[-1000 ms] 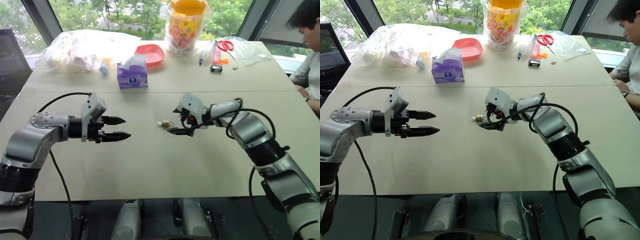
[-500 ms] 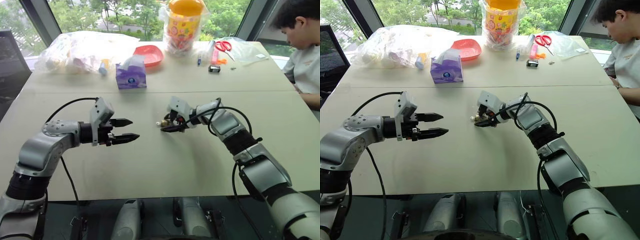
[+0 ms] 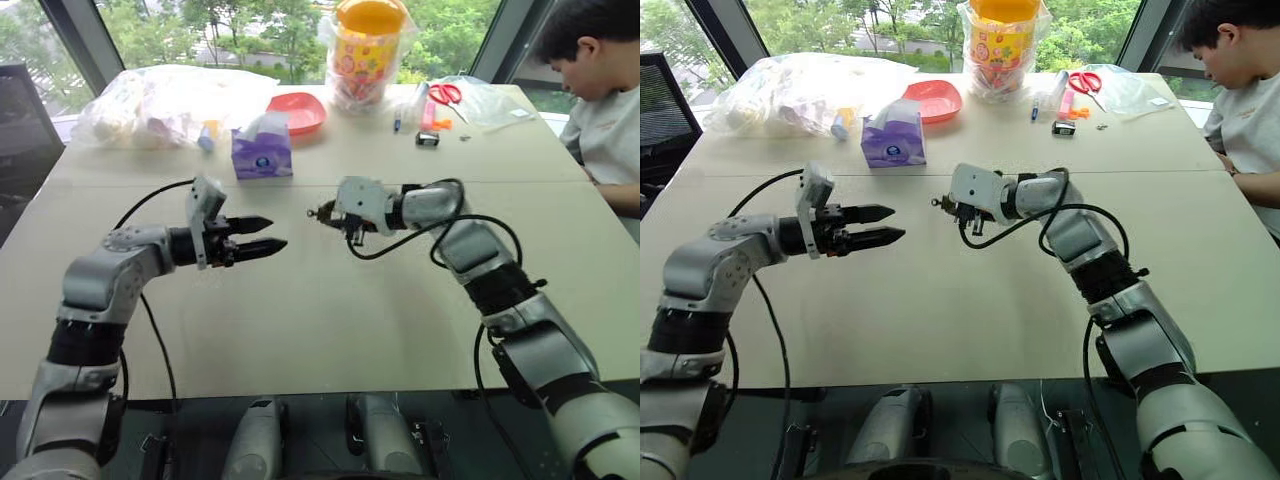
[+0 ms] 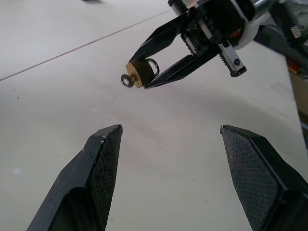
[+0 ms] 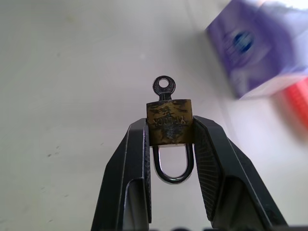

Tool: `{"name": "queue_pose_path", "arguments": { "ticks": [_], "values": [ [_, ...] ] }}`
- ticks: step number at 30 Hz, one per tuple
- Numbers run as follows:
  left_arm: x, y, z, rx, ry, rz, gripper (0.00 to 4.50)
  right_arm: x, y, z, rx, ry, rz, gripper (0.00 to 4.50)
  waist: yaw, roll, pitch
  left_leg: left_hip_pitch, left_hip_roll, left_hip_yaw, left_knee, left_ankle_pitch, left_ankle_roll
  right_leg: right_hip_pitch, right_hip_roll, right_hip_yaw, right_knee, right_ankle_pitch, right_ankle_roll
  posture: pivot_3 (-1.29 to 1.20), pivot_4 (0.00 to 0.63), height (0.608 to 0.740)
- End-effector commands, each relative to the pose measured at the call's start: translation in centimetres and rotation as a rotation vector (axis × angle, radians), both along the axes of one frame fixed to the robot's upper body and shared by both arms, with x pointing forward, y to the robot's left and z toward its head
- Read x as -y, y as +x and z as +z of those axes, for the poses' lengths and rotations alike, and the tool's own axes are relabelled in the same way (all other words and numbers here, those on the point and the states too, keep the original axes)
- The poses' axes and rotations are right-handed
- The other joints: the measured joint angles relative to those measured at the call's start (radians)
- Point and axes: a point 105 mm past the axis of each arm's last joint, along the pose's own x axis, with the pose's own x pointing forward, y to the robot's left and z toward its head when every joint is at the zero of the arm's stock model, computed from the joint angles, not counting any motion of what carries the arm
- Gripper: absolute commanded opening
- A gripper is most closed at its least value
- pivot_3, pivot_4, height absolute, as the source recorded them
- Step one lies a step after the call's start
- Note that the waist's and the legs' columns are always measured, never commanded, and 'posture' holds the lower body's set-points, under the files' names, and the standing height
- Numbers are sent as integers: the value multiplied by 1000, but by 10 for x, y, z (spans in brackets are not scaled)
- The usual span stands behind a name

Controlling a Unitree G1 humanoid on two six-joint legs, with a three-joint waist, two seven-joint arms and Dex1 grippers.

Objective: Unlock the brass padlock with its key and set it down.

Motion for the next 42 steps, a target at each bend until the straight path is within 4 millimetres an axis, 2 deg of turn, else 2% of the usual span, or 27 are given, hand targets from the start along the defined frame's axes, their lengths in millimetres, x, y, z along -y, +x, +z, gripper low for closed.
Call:
{"name": "queue_pose_path", "arguments": {
  "ticks": [1, 5, 9, 14, 17, 23, 42],
  "values": [
    [2, 9, 22, 36, -102, -42, 3416, 0, -16, 24, 141, 16, 37, 682, 0, 0, 0, 0, 0, 0, 0, 0, 0, 0, 0, 0, 0, 0, 0, 0, 150, 740],
    [11, 24, 27, 25, -142, -87, 3416, -1, -28, 27, 138, 48, 33, 682, 1, 0, 0, 0, 0, 0, 0, 0, 0, 0, 0, 0, 0, 0, 0, 0, 150, 740],
    [24, 33, 31, 21, -164, -150, 3416, 1, -31, 30, 149, 63, 5, 682, 0, 0, 0, 0, 0, 0, 1, 0, 0, 0, 0, 0, 0, 0, 0, 0, 150, 740],
    [31, 38, 24, 7, -146, -198, 3416, 3, -33, 30, 158, 55, -13, 682, -1, 0, 0, 0, 0, 0, 0, 0, 0, 0, 0, 0, 0, 0, 0, 0, 150, 740],
    [35, 38, 27, 10, -165, -226, 2565, 3, -35, 31, 160, 53, -17, 682, 0, 0, 0, 0, 0, 0, 0, 0, 0, 0, 0, 0, 0, 0, 0, 0, 150, 740],
    [39, 41, 27, 14, -167, -233, 35, 4, -38, 29, 157, 44, -23, 682, 1, 0, 0, 0, 0, 0, 0, 0, 0, 0, 0, 0, 0, 0, 0, 0, 150, 740],
    [42, 31, 18, 53, -87, -276, 35, 0, -37, 30, 151, 54, -21, 682, 0, 0, 0, 0, 0, 0, 0, 0, 0, 0, 0, 0, 0, 0, 0, 0, 150, 740]
  ]
}}
